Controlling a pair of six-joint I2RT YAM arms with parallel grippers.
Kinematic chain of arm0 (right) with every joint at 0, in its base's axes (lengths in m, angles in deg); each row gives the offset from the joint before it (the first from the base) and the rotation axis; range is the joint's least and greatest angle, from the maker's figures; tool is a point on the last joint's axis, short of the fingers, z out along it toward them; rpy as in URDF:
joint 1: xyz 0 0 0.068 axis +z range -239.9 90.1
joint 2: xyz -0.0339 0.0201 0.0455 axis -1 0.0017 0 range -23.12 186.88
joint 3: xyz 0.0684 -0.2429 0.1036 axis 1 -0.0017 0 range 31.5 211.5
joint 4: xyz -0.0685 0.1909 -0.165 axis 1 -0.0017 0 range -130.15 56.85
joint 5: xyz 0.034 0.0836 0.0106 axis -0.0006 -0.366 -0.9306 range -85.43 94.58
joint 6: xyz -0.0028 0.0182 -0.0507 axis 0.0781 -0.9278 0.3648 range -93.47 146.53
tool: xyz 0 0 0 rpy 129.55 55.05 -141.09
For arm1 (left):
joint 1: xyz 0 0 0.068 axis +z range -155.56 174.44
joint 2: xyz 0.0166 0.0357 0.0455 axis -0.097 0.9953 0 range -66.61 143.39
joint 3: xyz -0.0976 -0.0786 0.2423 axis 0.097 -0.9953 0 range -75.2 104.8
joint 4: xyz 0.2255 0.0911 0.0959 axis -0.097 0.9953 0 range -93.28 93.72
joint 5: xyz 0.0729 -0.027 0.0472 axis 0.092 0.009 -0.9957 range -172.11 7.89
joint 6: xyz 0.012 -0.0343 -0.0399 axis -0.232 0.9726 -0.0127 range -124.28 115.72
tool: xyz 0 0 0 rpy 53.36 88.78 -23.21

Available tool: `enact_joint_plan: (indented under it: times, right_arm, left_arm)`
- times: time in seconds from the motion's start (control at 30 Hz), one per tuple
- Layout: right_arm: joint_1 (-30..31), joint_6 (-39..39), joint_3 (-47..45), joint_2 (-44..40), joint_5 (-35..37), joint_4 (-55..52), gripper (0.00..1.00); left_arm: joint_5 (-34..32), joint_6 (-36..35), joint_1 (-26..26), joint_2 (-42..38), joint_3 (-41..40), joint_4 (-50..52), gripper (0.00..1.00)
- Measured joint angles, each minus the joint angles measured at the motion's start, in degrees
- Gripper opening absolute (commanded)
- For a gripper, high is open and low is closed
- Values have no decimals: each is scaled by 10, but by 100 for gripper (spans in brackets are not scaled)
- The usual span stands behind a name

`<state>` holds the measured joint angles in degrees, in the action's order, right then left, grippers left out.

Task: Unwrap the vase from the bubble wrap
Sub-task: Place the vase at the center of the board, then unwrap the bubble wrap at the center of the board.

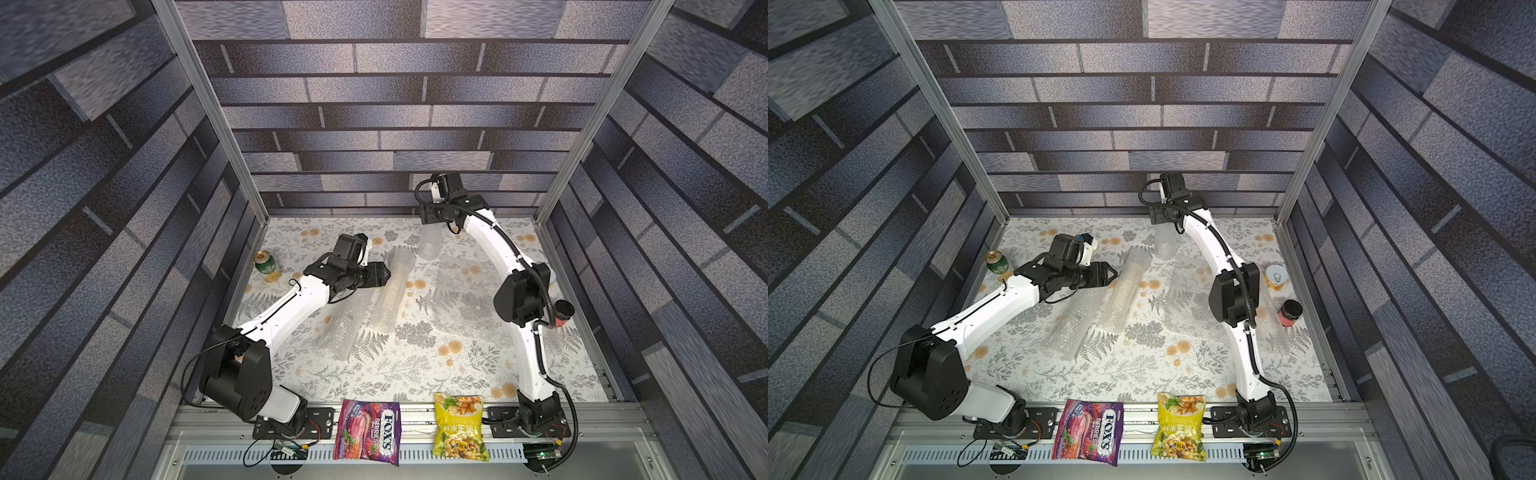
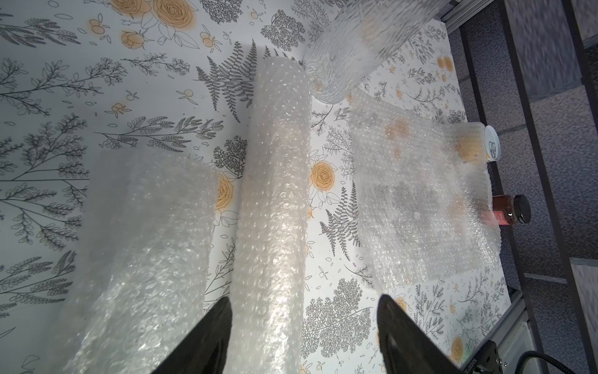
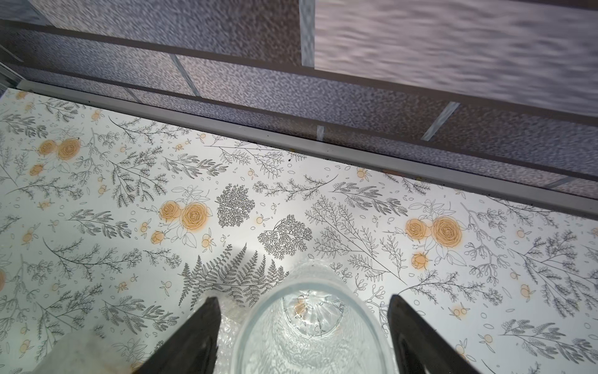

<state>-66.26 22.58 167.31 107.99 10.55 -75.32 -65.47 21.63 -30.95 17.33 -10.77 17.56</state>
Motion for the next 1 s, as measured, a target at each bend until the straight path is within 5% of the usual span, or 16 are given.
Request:
enact_joint_plan:
  times: [0.23, 0.37, 0.53, 0.8, 1.0]
  right_arm:
    - [0, 1, -81, -114, -1, -4, 75]
    - [0, -14, -185, -253, -27, -2, 51]
    - [0, -70, -381, -429, -99, 26, 29]
    - [24, -187, -695, -515, -194, 78, 40]
    - [62, -247, -767, -499, -222, 129, 26]
  left_arm:
    - [-10, -1, 0, -2, 0, 6, 55]
    - [-17, -2, 0, -2, 0, 14, 47]
    - [-19, -5, -5, -2, 6, 33, 50]
    - [-29, -24, -50, 29, 53, 68, 54]
    - [-32, -31, -61, 88, 66, 80, 54]
